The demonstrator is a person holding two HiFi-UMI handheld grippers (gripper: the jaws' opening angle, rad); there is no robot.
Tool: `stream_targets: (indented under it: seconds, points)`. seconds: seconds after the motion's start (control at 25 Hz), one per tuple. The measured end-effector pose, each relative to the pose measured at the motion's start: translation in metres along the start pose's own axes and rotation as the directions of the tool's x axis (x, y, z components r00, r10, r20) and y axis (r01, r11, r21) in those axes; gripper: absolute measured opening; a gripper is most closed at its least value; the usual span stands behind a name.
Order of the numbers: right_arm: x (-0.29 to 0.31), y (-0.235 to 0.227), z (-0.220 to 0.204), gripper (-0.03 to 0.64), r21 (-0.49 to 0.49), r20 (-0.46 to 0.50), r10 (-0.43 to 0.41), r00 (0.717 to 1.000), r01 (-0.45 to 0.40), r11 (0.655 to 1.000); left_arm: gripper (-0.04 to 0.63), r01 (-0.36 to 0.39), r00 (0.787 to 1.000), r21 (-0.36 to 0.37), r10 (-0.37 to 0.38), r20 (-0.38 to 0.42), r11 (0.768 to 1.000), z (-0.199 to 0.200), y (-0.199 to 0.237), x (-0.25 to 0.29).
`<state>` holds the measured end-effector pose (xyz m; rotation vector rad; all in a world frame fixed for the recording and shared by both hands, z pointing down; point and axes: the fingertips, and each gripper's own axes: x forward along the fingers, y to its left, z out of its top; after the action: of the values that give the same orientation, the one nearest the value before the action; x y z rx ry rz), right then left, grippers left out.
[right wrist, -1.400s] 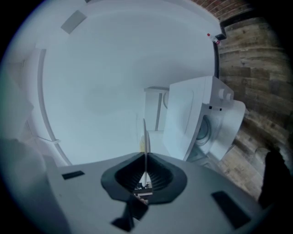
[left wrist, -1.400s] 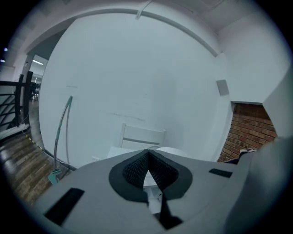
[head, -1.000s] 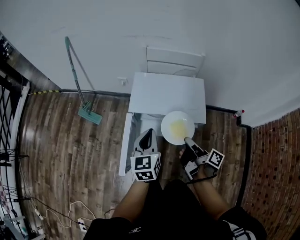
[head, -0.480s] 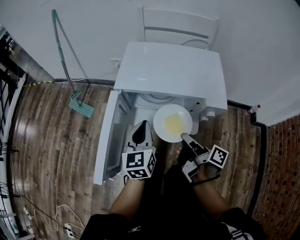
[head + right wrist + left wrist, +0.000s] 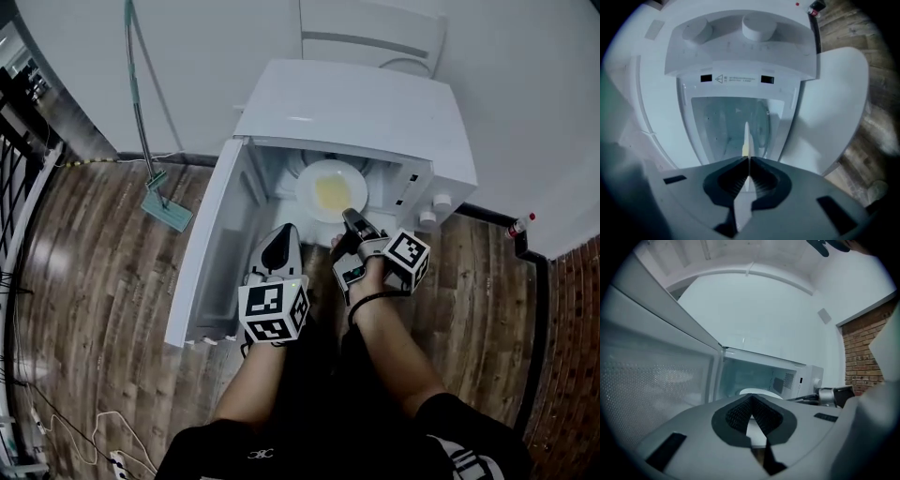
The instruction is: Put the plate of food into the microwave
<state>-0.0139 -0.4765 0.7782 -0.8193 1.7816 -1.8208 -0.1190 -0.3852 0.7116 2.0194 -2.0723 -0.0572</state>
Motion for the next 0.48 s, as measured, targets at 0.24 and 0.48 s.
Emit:
stream_targets:
  seconds: [0.24,0.48]
  points:
    - [0.050,0.009,0.031,0.026,-0.054,0.090,-0.004,0.996,0.009,0.999,-0.002,0.054,0.999,-0.031,-0.054,0.001,0.998,0.003,0.002,0.014]
    - [0.084,0.003,0.052,0.026,-0.129,0.146,-0.078,0.986,0.097,0.987,-0.002,0.089,0.996,-0.021,-0.089,0.002,0.996,0.002,0.006,0.023]
